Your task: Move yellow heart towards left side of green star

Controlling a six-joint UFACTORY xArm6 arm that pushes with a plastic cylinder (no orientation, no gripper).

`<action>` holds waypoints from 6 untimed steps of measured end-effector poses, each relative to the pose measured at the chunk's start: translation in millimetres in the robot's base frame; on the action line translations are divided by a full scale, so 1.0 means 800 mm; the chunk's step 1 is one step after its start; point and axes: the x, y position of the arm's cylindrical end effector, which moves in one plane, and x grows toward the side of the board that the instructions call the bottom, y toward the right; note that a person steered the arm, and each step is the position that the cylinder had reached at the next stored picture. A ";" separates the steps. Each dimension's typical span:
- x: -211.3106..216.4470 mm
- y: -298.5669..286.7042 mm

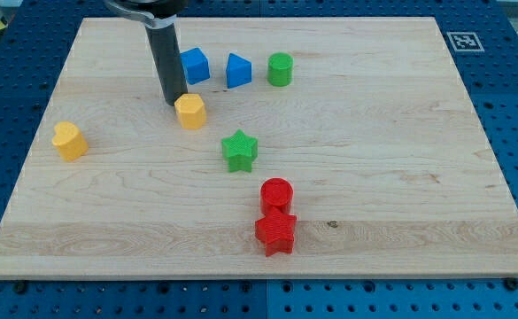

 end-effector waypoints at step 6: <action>0.017 -0.085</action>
